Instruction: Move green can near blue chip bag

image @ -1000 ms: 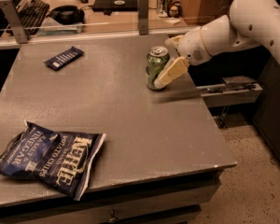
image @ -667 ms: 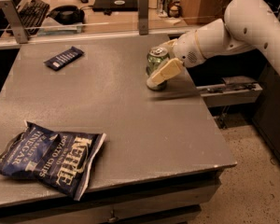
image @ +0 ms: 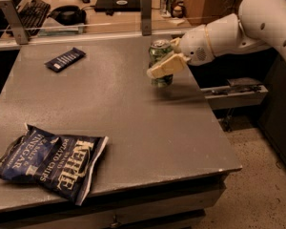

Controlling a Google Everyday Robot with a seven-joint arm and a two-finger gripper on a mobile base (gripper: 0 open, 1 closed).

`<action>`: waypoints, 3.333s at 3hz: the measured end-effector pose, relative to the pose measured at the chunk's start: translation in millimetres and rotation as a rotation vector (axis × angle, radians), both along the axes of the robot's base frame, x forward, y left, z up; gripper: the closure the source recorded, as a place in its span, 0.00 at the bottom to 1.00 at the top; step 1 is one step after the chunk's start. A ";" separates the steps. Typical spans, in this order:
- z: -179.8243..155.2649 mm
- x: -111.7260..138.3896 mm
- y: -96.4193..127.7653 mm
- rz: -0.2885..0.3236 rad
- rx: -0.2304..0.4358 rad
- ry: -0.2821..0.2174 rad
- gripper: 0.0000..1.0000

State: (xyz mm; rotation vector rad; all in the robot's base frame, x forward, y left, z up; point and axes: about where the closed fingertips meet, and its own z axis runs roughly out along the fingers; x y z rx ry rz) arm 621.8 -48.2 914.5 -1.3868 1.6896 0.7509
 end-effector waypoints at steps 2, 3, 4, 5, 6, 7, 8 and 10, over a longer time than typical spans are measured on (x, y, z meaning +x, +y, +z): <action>53.1 -24.0 -5.4 0.019 0.032 -0.079 1.00; 52.2 -25.4 0.2 0.029 0.035 -0.081 1.00; 44.6 -40.5 44.8 0.104 0.061 -0.108 1.00; 34.7 -58.4 95.6 0.184 0.108 -0.137 1.00; 21.9 -78.9 136.9 0.253 0.167 -0.144 1.00; 2.6 -103.8 173.1 0.313 0.247 -0.129 1.00; -11.4 -116.8 187.8 0.337 0.288 -0.112 1.00; -27.8 -128.6 201.5 0.363 0.335 -0.067 0.60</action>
Offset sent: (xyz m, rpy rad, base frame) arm -0.0210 -0.0063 0.0469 0.0285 -0.0699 0.0149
